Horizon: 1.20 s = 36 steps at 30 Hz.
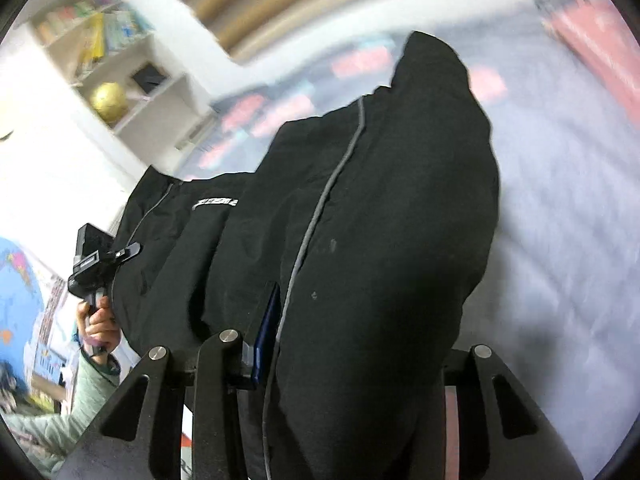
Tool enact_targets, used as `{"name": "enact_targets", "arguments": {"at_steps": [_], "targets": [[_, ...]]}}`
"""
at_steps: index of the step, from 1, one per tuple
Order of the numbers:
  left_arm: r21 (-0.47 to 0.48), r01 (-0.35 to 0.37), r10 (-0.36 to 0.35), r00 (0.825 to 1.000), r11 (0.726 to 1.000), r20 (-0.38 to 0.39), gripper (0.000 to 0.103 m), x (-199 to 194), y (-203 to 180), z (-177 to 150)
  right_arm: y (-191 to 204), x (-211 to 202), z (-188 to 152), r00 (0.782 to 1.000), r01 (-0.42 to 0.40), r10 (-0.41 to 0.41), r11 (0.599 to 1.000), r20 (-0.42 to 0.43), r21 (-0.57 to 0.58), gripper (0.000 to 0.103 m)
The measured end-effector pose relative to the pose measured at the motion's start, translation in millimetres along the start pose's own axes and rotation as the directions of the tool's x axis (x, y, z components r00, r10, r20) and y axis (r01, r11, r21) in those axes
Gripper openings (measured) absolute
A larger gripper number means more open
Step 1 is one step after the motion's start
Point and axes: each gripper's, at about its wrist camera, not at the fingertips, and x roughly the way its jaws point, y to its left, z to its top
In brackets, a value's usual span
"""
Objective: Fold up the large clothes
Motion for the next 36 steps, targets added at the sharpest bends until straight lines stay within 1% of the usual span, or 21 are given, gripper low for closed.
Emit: {"name": "enact_targets", "arguments": {"at_steps": [2,3,4,6,8,9,10,11,12,13,15,17,20,22,24,26,27,28,32,34,36], "targets": [[-0.054,-0.116,0.115,0.993,0.992,-0.026,0.052,16,34,-5,-28,28,-18,0.994,0.097,-0.092,0.992,-0.065,0.083,0.058],[-0.073,-0.135,0.133,0.99,0.988,-0.037,0.057,19,48,-8,-39,33,-23,0.992,0.106,-0.098,0.987,-0.076,0.124,0.066],[-0.119,-0.098,0.093,0.995,0.988,-0.044,0.062,18,70,-11,-54,36,-29,0.994,0.083,-0.07,0.979,-0.079,0.186,0.066],[-0.22,0.002,-0.008,1.0,0.975,-0.027,0.062,9,96,-14,-84,27,-42,0.999,0.021,-0.01,0.95,-0.036,0.311,0.074],[-0.221,-0.004,0.002,1.0,0.975,-0.008,0.062,-5,98,-12,-94,12,-48,0.999,0.035,-0.03,0.942,-0.022,0.334,0.076],[-0.184,-0.046,0.048,0.999,0.982,0.009,0.062,-14,90,-10,-91,4,-48,0.996,0.086,-0.082,0.945,-0.026,0.316,0.078],[-0.117,-0.141,0.148,0.988,0.983,0.049,0.062,-29,74,-9,-85,-3,-47,0.989,0.149,-0.147,0.947,-0.029,0.286,0.078],[-0.073,-0.209,0.215,0.973,0.975,0.082,0.062,-38,62,-8,-70,-19,-44,0.964,0.261,-0.264,0.939,-0.016,0.222,0.078],[0.016,-0.29,0.285,0.948,0.957,0.143,0.062,-52,38,-9,-59,-27,-40,0.947,0.315,-0.321,0.93,0.002,0.192,0.078],[0.084,-0.311,0.293,0.94,0.947,0.176,0.062,-59,20,-10,-39,-42,-36,0.926,0.364,-0.375,0.919,0.05,0.152,0.078],[0.188,-0.321,0.279,0.935,0.928,0.22,0.062,-66,-22,-16,-5,-59,-33,0.918,0.367,-0.378,0.925,0.124,0.1,0.078],[0.25,-0.305,0.251,0.941,0.919,0.225,0.063,-64,-50,-22,36,-55,-26,0.922,0.352,-0.356,0.935,0.153,0.052,0.079],[0.305,-0.2,0.165,0.977,0.931,0.136,0.063,-34,-81,-43,94,-19,-29,0.951,0.294,-0.288,0.955,0.113,-0.041,0.079],[0.337,-0.181,0.173,0.983,0.924,0.055,0.063,3,-91,-58,112,10,-33,0.957,0.284,-0.28,0.956,0.072,-0.072,0.079],[0.376,-0.246,0.261,0.965,0.893,0.013,0.063,37,-91,-72,117,44,-45,0.937,0.346,-0.348,0.931,0.007,-0.113,0.079],[0.385,-0.337,0.382,0.923,0.859,-0.045,0.063,81,-71,-79,109,82,-61,0.907,0.4,-0.412,0.908,-0.092,-0.126,0.08],[0.391,-0.364,0.412,0.91,0.846,-0.044,0.063,92,-64,-81,102,92,-67,0.901,0.412,-0.423,0.904,-0.097,-0.114,0.08],[0.392,-0.375,0.421,0.906,0.84,-0.035,0.063,97,-59,-80,99,97,-70,0.898,0.424,-0.433,0.899,-0.079,-0.105,0.08],[0.367,-0.382,0.41,0.912,0.848,0.0,0.063,85,-67,-78,101,88,-70,0.907,0.416,-0.418,0.908,-0.055,-0.045,0.081],[0.385,-0.427,0.444,0.895,0.818,0.05,0.063,71,-84,-82,106,73,-71,0.905,0.422,-0.422,0.906,-0.043,-0.026,0.081],[0.403,-0.488,0.485,0.867,0.774,0.117,0.063,53,-103,-85,121,55,-67,0.907,0.421,-0.421,0.907,-0.003,-0.013,0.081]]}}
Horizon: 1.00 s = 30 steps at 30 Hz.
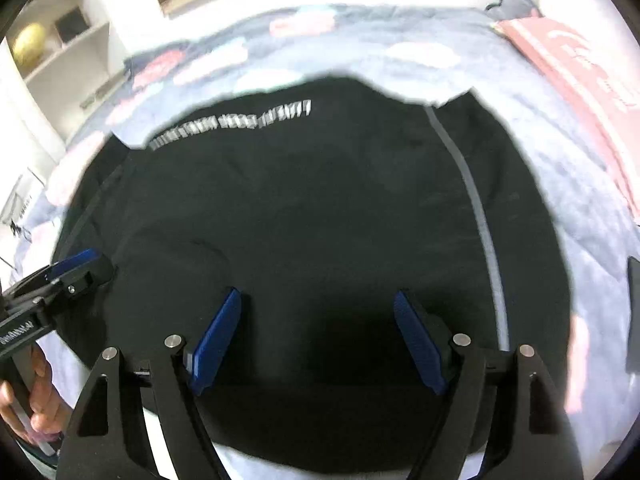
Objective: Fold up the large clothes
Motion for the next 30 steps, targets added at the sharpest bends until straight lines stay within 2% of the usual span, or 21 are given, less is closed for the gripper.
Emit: {"name": "enact_targets", "arguments": {"at_steps": [3,5,7,8,10,12,13,16,19,22,23,26,30], "targets": [[0.02,-0.041,0.039,0.995,0.999,0.089,0.065,-44,-11,5,8,-44,6,0.995,-0.001,0.0,1.0,0.097,0.007,0.086],[0.031,-0.06,0.054,0.985,0.998,0.166,0.075,-81,-20,9,16,-77,9,0.985,0.011,-0.012,1.0,0.171,0.006,0.093],[0.042,-0.075,0.063,0.969,0.996,0.238,0.078,-115,-29,10,28,-108,10,0.972,0.027,-0.026,1.0,0.234,-0.003,0.097],[0.042,-0.084,0.069,0.958,0.996,0.279,0.078,-133,-32,10,33,-119,13,0.967,0.034,-0.03,0.999,0.252,-0.009,0.097],[0.03,-0.1,0.081,0.922,0.995,0.377,0.078,-171,-40,1,47,-138,18,0.958,0.045,-0.035,0.999,0.284,-0.026,0.097],[0.001,-0.129,0.115,0.89,0.992,0.442,0.079,-193,-49,-1,57,-159,15,0.95,0.049,-0.034,0.998,0.31,-0.041,0.097],[-0.022,-0.153,0.145,0.873,0.988,0.466,0.079,-201,-51,0,60,-163,15,0.946,0.052,-0.035,0.998,0.321,-0.043,0.097],[-0.048,-0.217,0.211,0.839,0.975,0.501,0.079,-219,-59,-2,69,-189,10,0.933,0.064,-0.04,0.996,0.358,-0.056,0.097],[-0.018,-0.249,0.224,0.83,0.968,0.51,0.079,-233,-69,-8,78,-205,5,0.921,0.096,-0.06,0.993,0.384,-0.075,0.098],[-0.009,-0.268,0.232,0.816,0.963,0.529,0.08,-241,-77,-17,86,-212,-1,0.909,0.136,-0.091,0.987,0.406,-0.085,0.103],[-0.004,-0.272,0.233,0.818,0.962,0.527,0.08,-241,-78,-19,88,-209,-2,0.909,0.153,-0.105,0.984,0.403,-0.087,0.103],[0.006,-0.265,0.226,0.833,0.964,0.505,0.08,-233,-79,-23,90,-193,-7,0.925,0.181,-0.133,0.978,0.357,-0.102,0.103],[0.018,-0.263,0.225,0.856,0.965,0.466,0.08,-218,-78,-28,87,-166,-13,0.949,0.164,-0.129,0.981,0.287,-0.102,0.103]]}}
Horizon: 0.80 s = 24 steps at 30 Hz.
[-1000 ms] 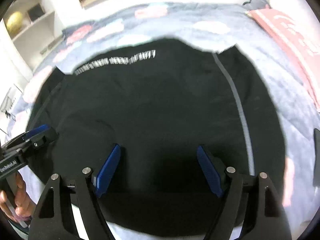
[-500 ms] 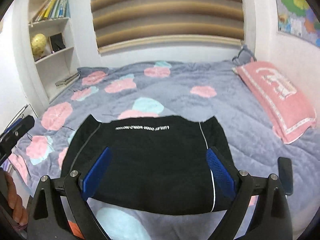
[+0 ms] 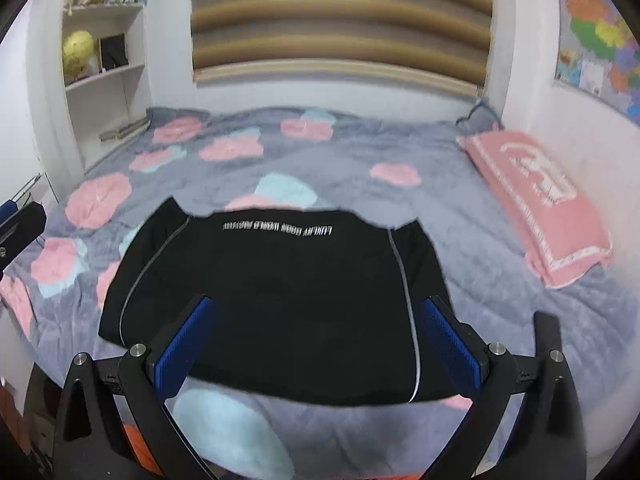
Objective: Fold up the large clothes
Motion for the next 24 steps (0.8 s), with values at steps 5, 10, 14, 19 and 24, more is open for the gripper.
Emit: {"name": "enact_targets", "arguments": {"at_steps": [5,10,14,19,24], "targets": [[0.022,0.013,-0.012,0.999,1.0,-0.048,0.08,13,-8,-10,1,12,-7,1.0,0.001,-0.001,1.0,-0.021,0.002,0.103],[0.046,0.011,-0.008,0.998,0.999,-0.064,0.08,20,-20,-14,-3,16,-11,1.0,0.0,0.0,1.0,-0.026,0.003,0.103],[0.052,0.019,-0.015,0.997,0.998,-0.075,0.08,24,-26,-15,-7,21,-14,0.999,-0.015,0.016,1.0,-0.039,0.018,0.103],[0.051,0.019,-0.014,0.996,0.999,-0.09,0.08,30,-28,-17,-10,24,-14,0.999,-0.016,0.017,0.999,-0.042,0.028,0.103],[0.057,0.01,-0.005,0.995,0.998,-0.1,0.08,35,-27,-18,-9,29,-16,0.998,-0.022,0.024,0.999,-0.054,0.033,0.103]]}}
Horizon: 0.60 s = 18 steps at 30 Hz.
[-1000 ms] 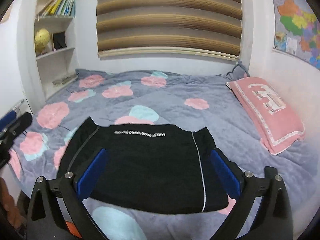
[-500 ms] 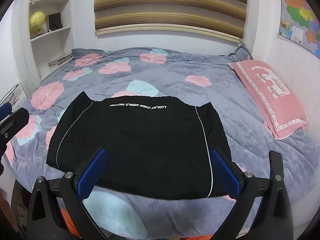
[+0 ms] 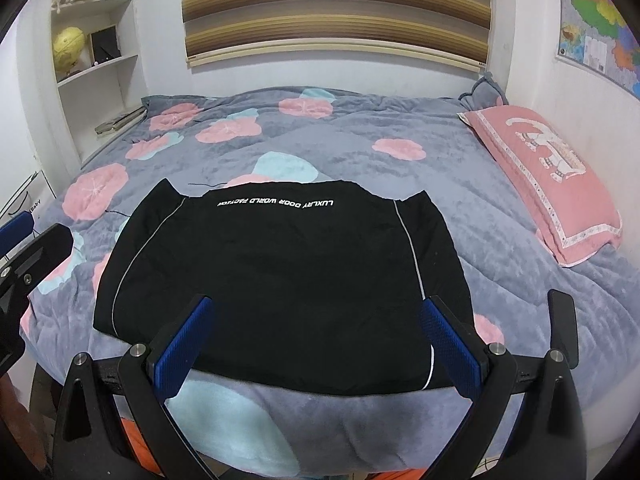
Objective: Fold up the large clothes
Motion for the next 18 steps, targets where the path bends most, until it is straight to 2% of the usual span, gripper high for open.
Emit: {"name": "enact_targets", "arguments": {"at_steps": [7,12,18], "targets": [[0.013,-0.007,0.007,1.0,1.0,-0.005,0.08,2,-5,2,0,4,0,1.0,-0.007,0.007,1.0,-0.008,0.005,0.103],[0.017,0.024,-0.023,0.999,1.0,-0.026,0.08,4,-10,2,-3,5,-1,1.0,-0.011,0.011,1.0,-0.014,0.012,0.103],[0.047,0.02,-0.019,1.0,0.999,-0.022,0.08,3,-19,0,-3,6,-2,1.0,-0.012,0.012,1.0,-0.017,0.014,0.103]]}}
